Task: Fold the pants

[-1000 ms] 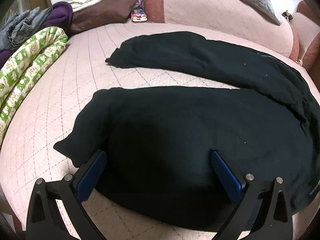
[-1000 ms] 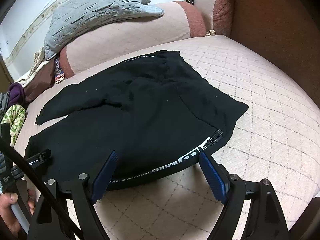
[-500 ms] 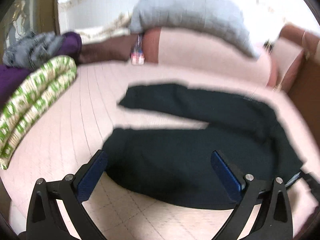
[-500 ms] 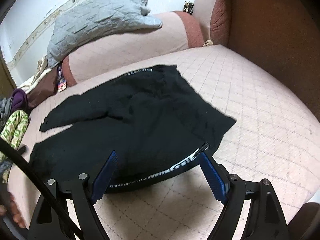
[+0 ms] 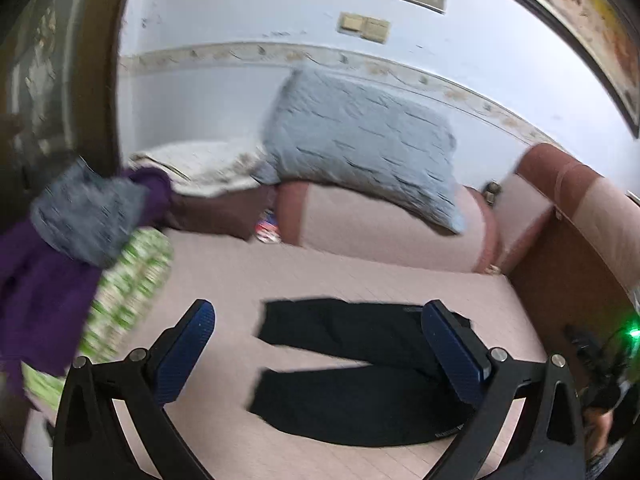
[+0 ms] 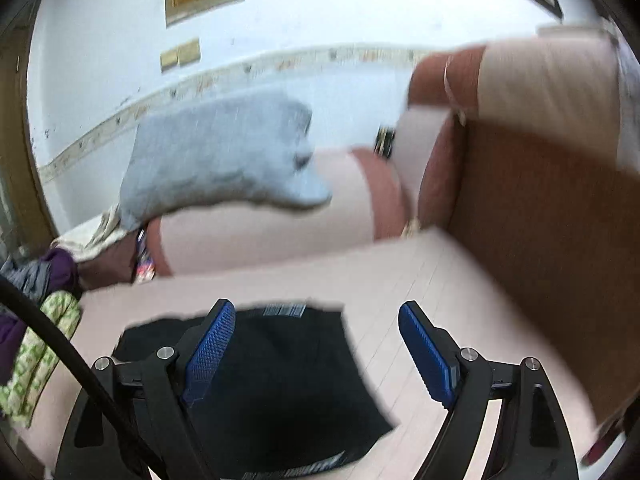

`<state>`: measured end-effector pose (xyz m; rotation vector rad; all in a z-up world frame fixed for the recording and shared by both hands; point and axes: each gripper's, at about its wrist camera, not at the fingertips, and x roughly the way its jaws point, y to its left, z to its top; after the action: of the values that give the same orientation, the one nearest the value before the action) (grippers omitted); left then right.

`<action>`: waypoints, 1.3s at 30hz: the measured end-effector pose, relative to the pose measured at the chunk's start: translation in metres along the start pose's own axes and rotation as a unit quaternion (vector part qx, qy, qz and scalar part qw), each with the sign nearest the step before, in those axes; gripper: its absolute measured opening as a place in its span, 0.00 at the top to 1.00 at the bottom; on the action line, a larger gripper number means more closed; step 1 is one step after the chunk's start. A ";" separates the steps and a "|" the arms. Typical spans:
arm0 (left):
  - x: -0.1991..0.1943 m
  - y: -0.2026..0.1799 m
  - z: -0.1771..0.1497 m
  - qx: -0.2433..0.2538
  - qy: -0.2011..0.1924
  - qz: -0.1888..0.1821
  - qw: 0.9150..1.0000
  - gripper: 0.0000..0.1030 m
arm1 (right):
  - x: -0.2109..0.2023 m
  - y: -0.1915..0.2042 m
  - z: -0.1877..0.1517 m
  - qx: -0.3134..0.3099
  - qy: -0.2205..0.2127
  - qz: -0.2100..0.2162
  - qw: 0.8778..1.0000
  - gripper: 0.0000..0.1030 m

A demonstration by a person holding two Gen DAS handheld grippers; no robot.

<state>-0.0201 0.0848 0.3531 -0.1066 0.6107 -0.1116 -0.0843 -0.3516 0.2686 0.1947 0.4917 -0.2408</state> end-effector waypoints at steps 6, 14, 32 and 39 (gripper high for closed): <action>-0.015 0.014 0.075 0.065 -0.058 0.123 0.989 0.00 | -0.002 0.004 0.097 -0.059 -0.058 -0.081 0.993 0.12; 0.108 0.046 0.064 0.009 0.042 0.070 0.997 0.00 | 0.102 0.020 0.069 -0.029 0.076 -0.014 0.997 0.11; 0.389 0.056 -0.077 -0.023 0.224 -0.006 0.974 0.34 | 0.337 0.050 -0.052 -0.081 0.274 0.071 0.956 0.13; 0.440 0.087 -0.081 -0.076 0.247 -0.036 0.965 0.22 | 0.392 0.070 -0.055 -0.102 0.284 0.098 0.948 0.13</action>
<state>0.2973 0.1057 0.0266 -0.2541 1.1145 -0.1634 0.2457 -0.3429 0.0387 0.1065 1.0595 0.0707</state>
